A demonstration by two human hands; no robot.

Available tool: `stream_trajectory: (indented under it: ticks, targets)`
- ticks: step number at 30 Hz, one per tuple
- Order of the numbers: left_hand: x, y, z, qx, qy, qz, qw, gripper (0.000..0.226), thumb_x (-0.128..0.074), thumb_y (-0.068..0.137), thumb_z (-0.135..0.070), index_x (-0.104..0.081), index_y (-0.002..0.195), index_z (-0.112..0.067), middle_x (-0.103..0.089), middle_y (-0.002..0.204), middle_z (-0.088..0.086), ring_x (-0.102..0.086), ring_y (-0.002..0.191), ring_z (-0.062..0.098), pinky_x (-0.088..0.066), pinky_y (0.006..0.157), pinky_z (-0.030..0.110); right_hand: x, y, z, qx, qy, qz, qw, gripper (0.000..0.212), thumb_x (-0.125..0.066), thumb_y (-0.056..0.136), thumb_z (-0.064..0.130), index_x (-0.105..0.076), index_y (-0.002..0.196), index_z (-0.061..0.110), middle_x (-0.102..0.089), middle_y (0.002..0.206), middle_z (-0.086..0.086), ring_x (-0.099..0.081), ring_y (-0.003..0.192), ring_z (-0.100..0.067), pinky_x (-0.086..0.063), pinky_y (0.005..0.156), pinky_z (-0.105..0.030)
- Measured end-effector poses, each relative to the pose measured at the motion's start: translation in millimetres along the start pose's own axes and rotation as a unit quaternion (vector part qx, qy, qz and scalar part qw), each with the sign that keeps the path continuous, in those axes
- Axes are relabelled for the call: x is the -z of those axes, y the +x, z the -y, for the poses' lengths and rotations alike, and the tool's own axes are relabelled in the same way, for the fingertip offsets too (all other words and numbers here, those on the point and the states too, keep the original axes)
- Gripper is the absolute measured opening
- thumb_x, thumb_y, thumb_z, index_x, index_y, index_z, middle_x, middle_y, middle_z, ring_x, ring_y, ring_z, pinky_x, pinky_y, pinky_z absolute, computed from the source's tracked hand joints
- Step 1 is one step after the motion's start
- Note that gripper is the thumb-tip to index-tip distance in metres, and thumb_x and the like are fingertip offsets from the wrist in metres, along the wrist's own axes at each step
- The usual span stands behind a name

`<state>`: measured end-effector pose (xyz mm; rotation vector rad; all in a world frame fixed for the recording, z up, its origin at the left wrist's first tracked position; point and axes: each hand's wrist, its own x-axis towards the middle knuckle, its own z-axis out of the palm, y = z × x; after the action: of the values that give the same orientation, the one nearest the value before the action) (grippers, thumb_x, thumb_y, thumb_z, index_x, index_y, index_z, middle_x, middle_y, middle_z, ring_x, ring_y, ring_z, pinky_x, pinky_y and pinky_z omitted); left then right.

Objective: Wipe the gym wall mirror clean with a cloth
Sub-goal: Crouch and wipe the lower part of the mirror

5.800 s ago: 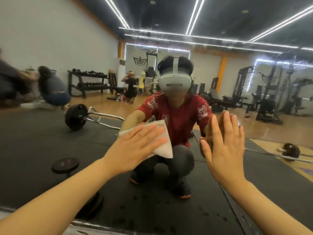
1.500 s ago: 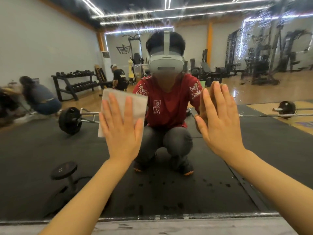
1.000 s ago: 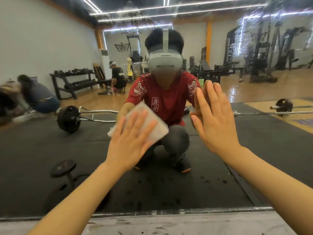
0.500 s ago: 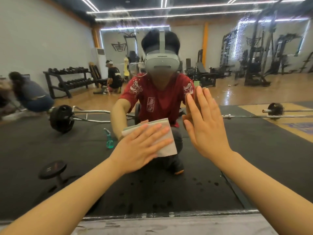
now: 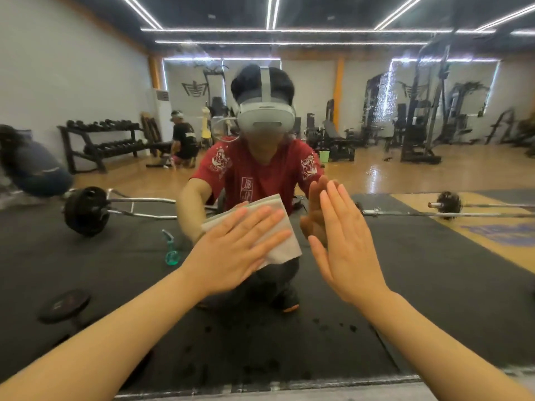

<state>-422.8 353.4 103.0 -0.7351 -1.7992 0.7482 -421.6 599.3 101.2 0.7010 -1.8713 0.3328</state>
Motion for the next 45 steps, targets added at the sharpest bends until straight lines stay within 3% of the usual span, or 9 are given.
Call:
stream_trajectory:
  ticks: [4,9,15,22,25,32,37,41,45]
  targets:
    - [6.7,-27.1,34.1,0.127,0.019,-0.010,0.992,0.065,-0.033,0.099,-0.042,-0.015,0.158,-0.021,-0.004,0.165,0.010,-0.006,0.152,0.026,-0.008,0.122,0.044,-1.7,-4.2,4.2,-0.008,-0.023,0.013,1.000,0.066,-0.043,0.098,0.031,-0.019,0.152,0.000,-0.016,0.161,-0.015,-0.011,0.151,-0.028,-0.015,0.123,-0.041]
    - [17.4,-26.4,48.6,0.258,-0.009,0.001,0.966,0.069,-0.032,0.098,-0.044,-0.008,0.157,-0.017,-0.002,0.162,0.017,0.001,0.151,0.033,0.003,0.123,0.046,-5.3,-0.3,0.3,-0.072,-0.065,0.013,0.995,0.069,-0.042,0.096,0.035,-0.023,0.152,-0.001,-0.019,0.160,-0.018,-0.013,0.150,-0.031,-0.015,0.121,-0.045]
    - [25.8,53.0,39.1,0.175,-0.017,-0.013,0.984,0.067,-0.035,0.097,-0.046,-0.015,0.157,-0.021,-0.010,0.163,0.016,-0.009,0.151,0.033,-0.009,0.121,0.049,-7.9,0.0,-3.1,-0.086,-0.091,0.020,0.992,0.070,-0.041,0.095,0.037,-0.024,0.152,0.000,-0.021,0.160,-0.017,-0.016,0.149,-0.031,-0.016,0.120,-0.045]
    - [31.1,65.5,46.7,0.151,-0.004,-0.015,0.988,0.065,-0.034,0.096,-0.042,-0.022,0.156,-0.019,-0.008,0.163,0.014,-0.012,0.151,0.032,-0.010,0.121,0.047,9.6,1.7,-15.8,-0.071,-0.086,0.018,0.994,0.068,-0.043,0.093,0.038,-0.028,0.151,0.007,-0.021,0.160,-0.011,-0.016,0.149,-0.026,-0.017,0.119,-0.043]
    - [36.3,91.9,61.6,0.162,-0.002,-0.036,0.986,0.064,-0.032,0.098,-0.043,-0.023,0.156,-0.018,-0.013,0.162,0.016,-0.013,0.150,0.033,-0.010,0.121,0.049,18.8,3.3,-28.0,-0.114,-0.091,0.005,0.989,0.068,-0.042,0.093,0.039,-0.028,0.152,0.008,-0.014,0.161,-0.013,-0.011,0.150,-0.029,-0.012,0.119,-0.044]
    - [41.6,156.2,61.2,0.231,-0.005,-0.034,0.972,0.069,-0.018,0.100,-0.053,-0.008,0.158,-0.017,-0.001,0.163,0.019,0.000,0.151,0.034,-0.003,0.122,0.049,35.2,2.7,-65.0,-0.191,-0.129,0.011,0.973,0.068,-0.038,0.094,0.044,-0.025,0.153,0.011,-0.010,0.161,-0.020,-0.013,0.149,-0.038,-0.023,0.115,-0.059]
    - [28.7,132.7,51.1,0.030,-0.005,-0.050,0.998,0.066,-0.029,0.099,-0.048,-0.018,0.157,-0.017,-0.005,0.164,0.017,-0.005,0.151,0.034,-0.007,0.122,0.050,37.7,2.7,-72.3,-0.201,-0.121,0.025,0.972,0.067,-0.034,0.095,0.045,-0.020,0.154,0.015,-0.010,0.162,-0.016,-0.009,0.150,-0.034,-0.023,0.115,-0.059]
    - [21.1,104.0,36.1,-0.132,0.012,-0.018,0.991,0.064,-0.039,0.098,-0.043,-0.024,0.156,-0.019,-0.011,0.164,0.014,-0.010,0.151,0.030,-0.007,0.122,0.047,36.8,1.7,-68.9,-0.210,-0.099,0.025,0.972,0.065,-0.031,0.097,0.042,-0.019,0.155,0.016,-0.010,0.163,-0.015,-0.006,0.151,-0.031,-0.021,0.117,-0.055]
    - [41.1,131.6,80.5,-0.006,0.042,-0.031,0.999,0.062,-0.025,0.102,-0.046,-0.017,0.157,-0.018,-0.009,0.164,0.016,-0.009,0.151,0.032,-0.010,0.121,0.047,40.0,3.0,-71.1,-0.212,-0.094,0.033,0.972,0.064,-0.031,0.097,0.042,-0.022,0.155,0.016,-0.010,0.163,-0.016,-0.006,0.150,-0.031,-0.021,0.116,-0.058]
